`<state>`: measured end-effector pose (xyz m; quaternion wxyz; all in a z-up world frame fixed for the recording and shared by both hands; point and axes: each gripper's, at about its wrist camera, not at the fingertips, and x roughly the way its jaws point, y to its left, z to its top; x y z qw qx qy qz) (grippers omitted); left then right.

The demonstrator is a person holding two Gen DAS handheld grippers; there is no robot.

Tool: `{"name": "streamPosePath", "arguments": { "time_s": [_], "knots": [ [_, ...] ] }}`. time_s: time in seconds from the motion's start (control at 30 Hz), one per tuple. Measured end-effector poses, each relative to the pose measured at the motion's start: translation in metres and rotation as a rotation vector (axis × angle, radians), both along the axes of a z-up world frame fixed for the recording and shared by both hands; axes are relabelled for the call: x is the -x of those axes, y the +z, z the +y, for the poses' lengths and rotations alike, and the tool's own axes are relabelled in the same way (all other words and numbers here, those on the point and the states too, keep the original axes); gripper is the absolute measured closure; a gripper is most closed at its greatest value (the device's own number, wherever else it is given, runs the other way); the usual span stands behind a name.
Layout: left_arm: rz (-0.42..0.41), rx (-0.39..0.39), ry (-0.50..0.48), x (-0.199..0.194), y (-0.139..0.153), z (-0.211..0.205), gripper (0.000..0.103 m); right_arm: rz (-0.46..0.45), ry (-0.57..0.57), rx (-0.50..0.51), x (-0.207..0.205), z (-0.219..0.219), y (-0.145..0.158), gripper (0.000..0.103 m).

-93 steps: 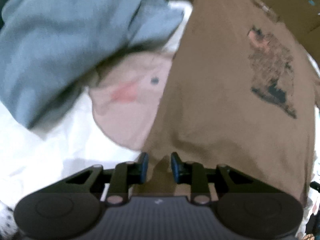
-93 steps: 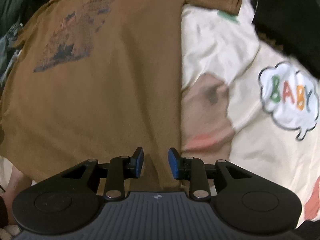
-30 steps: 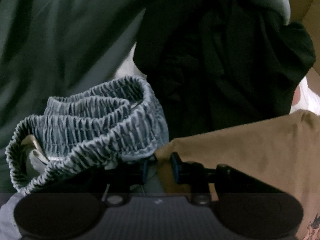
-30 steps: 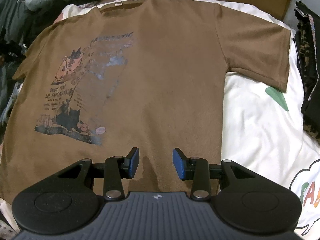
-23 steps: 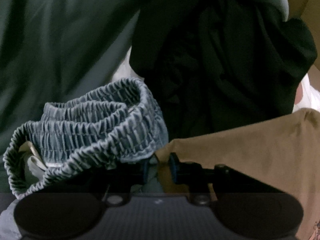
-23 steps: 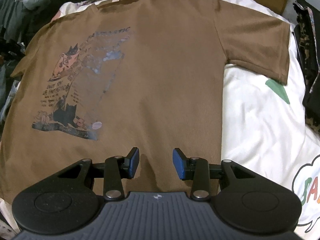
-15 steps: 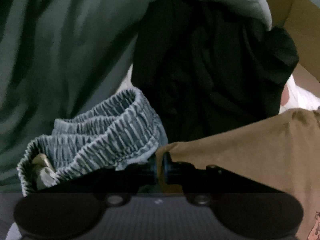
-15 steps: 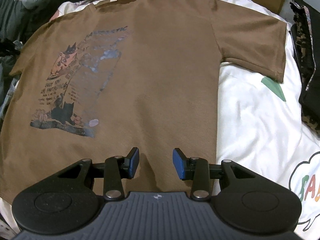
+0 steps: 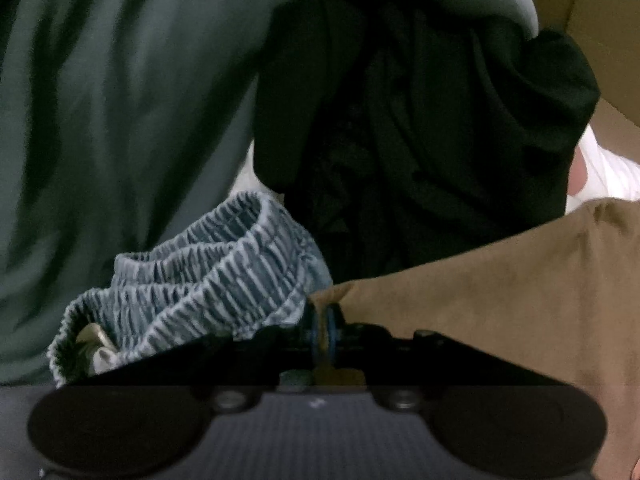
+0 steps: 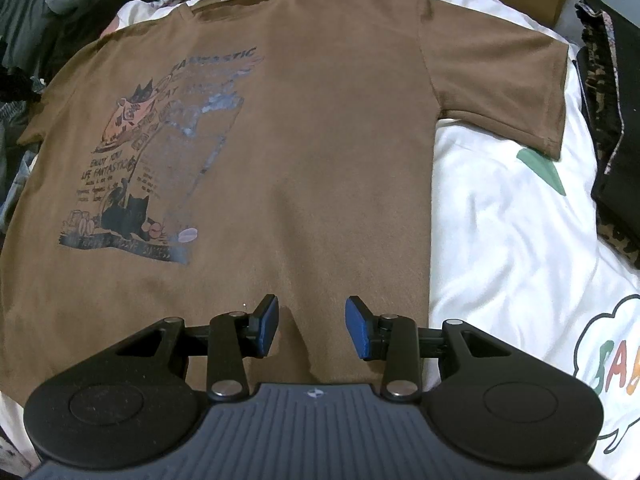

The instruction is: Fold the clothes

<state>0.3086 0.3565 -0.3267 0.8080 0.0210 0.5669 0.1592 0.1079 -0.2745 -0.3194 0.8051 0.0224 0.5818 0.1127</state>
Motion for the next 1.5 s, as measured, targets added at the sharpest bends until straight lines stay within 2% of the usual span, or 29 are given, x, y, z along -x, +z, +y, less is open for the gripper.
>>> {"name": "streamPosePath", "arguments": {
  "time_s": [0.1,0.2,0.27,0.4,0.43,0.47,0.53,0.6,0.67,0.83,0.97,1.13,1.27,1.4,1.5],
  "knots": [
    [0.007,0.0,0.033,0.009,0.01,0.001,0.09,-0.008,-0.013,0.0,0.002,-0.005,0.002,0.059],
    [-0.021,-0.028,0.038,0.018,0.026,-0.003,0.085,-0.017,-0.026,-0.002,0.004,-0.01,0.004,0.059],
    [-0.043,-0.051,0.027,0.024,0.036,-0.008,0.07,-0.022,-0.031,-0.004,0.005,-0.012,0.005,0.059],
    [-0.041,0.042,-0.01,0.024,0.047,-0.019,0.07,-0.029,-0.036,-0.006,0.008,-0.014,0.007,0.059],
    [-0.032,0.056,-0.027,0.006,0.054,-0.032,0.07,-0.031,-0.036,-0.007,0.009,-0.014,0.007,0.059],
    [-0.019,0.07,-0.04,0.006,0.059,-0.043,0.07,-0.032,-0.038,-0.007,0.01,-0.015,0.007,0.059],
    [0.003,0.102,-0.048,0.005,0.056,-0.047,0.071,-0.031,-0.042,-0.006,0.013,-0.016,0.006,0.059],
    [0.025,0.149,-0.034,0.005,0.038,-0.053,0.071,-0.031,-0.047,-0.007,0.016,-0.018,0.006,0.059],
    [0.046,0.161,-0.003,0.004,0.018,-0.047,0.071,-0.035,-0.058,-0.01,0.017,-0.02,0.006,0.059],
    [0.115,0.138,0.074,0.007,-0.008,-0.034,0.071,-0.053,-0.077,-0.025,0.019,-0.023,0.008,0.059],
    [0.128,0.132,0.106,0.008,-0.013,-0.029,0.069,-0.073,-0.093,-0.032,0.021,-0.028,0.011,0.059],
    [0.117,0.093,0.089,0.01,0.003,-0.038,0.069,-0.093,-0.104,-0.034,0.025,-0.036,0.016,0.059],
    [0.091,0.072,0.083,0.015,0.023,-0.045,0.057,-0.125,-0.124,-0.045,0.031,-0.045,0.025,0.059],
    [0.061,0.091,0.065,0.021,0.047,-0.057,0.055,-0.178,-0.148,-0.078,0.04,-0.055,0.039,0.059],
    [0.024,0.1,0.032,0.031,0.07,-0.071,0.046,-0.236,-0.167,-0.097,0.046,-0.061,0.051,0.058]
  ]
}}
